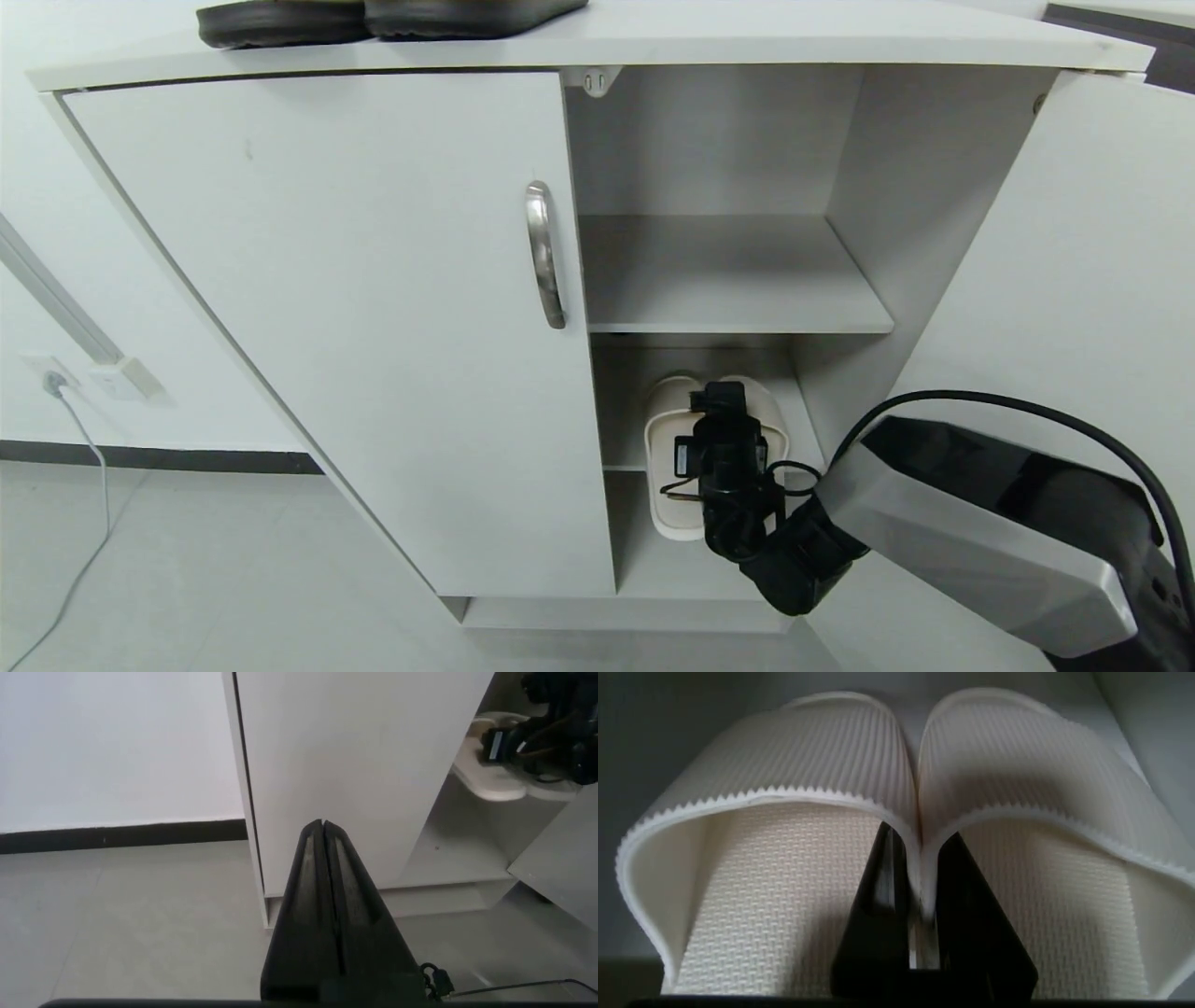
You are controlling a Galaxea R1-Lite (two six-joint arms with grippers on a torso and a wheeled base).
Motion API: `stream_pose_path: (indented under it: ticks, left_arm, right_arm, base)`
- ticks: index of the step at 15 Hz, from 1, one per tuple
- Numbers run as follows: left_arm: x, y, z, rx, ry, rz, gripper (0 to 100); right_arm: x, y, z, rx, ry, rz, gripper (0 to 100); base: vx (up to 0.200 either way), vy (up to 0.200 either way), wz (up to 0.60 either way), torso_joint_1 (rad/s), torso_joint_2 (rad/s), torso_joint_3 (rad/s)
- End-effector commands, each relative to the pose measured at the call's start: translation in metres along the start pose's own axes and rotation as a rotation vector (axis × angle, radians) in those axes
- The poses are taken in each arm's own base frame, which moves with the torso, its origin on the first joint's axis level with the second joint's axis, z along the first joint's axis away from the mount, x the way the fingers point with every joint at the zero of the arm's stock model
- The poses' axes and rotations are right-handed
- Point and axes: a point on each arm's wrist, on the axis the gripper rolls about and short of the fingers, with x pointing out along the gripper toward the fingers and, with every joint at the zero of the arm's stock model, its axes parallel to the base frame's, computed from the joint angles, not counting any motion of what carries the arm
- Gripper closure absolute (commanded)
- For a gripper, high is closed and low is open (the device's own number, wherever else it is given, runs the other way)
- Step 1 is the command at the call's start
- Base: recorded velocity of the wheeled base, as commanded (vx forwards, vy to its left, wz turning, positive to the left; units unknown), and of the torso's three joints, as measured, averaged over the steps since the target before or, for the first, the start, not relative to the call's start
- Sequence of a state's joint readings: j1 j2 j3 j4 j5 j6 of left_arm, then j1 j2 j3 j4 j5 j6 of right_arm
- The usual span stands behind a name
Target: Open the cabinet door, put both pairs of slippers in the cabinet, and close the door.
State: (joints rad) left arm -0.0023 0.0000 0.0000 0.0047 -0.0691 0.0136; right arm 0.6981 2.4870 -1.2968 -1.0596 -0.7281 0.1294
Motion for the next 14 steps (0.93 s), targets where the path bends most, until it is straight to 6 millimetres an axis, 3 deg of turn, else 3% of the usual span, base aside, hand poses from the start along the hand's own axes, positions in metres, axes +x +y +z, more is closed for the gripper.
stream_pose_path:
  ticks: [1, 7, 14]
  left_arm:
    - [0.0, 0.0, 0.0, 0.0, 0.001, 0.001, 100]
    - [0.0, 0.0, 0.0, 0.0, 0.001, 0.001, 100]
    - [0.0, 0.0, 0.0, 0.0, 0.001, 0.001, 100]
  right_arm:
    - [0.012, 0.006, 0.001, 0.012, -0.014, 0.021, 100]
    - [0.046, 0.006, 0.012, -0.047, -0.076, -0.003, 100]
    - [0.063, 0.001, 0.028, -0.04, -0.076, 0.007, 100]
  base:
    - [0.0, 0.0, 0.0, 0.0, 0.0, 0.0]
    - [0.0, 0.0, 0.0, 0.0, 0.0, 0.0]
    - [0.0, 0.0, 0.0, 0.0, 0.0, 0.0]
